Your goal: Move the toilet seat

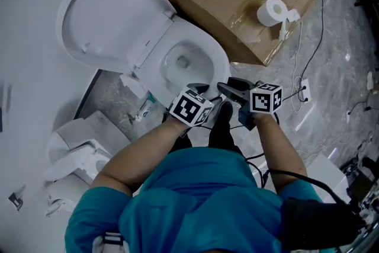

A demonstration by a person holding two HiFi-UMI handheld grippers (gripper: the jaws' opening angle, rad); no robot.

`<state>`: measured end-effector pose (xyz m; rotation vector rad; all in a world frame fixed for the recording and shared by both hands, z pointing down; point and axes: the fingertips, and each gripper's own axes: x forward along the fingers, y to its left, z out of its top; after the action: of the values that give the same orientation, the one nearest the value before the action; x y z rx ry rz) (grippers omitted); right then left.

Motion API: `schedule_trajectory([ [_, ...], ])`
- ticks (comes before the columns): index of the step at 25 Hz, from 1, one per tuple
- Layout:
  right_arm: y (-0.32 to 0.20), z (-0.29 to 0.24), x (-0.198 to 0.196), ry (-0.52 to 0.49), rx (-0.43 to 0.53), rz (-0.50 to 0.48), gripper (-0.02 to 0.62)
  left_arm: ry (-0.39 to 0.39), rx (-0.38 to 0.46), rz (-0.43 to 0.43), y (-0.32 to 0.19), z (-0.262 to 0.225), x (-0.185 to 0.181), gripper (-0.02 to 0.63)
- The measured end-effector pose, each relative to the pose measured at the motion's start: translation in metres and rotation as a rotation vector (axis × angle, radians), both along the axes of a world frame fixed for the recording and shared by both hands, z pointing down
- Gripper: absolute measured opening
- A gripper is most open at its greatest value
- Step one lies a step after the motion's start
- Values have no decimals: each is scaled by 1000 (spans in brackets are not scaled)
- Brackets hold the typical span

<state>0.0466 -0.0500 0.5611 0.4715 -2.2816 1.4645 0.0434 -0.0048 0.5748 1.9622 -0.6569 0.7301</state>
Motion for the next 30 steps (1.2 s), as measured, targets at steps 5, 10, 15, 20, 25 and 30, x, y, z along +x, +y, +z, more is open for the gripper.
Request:
schedule_trajectory([
  [5,-5,-17,-14,6,0,7,184,-10,39,-23,-5,-19,-15,250],
  [10,-15,-28,-26,23,6,8,187,-43,96,-26,-12,-33,-28,244],
  [15,-19,-39,-37,27,6,17,187,-78,146,-18,-13,-47,-41,235],
  [20,-26,-49,-47,22,12,21,189,-84,215,-15,-16,-56,-47,219],
  [25,-30,-55,-55,25,9,24,189,-130,277,15,-14,-67,-56,194],
  [30,-35,-61,-64,25,12,33,190,-164,339,24,-17,-77,-66,172],
])
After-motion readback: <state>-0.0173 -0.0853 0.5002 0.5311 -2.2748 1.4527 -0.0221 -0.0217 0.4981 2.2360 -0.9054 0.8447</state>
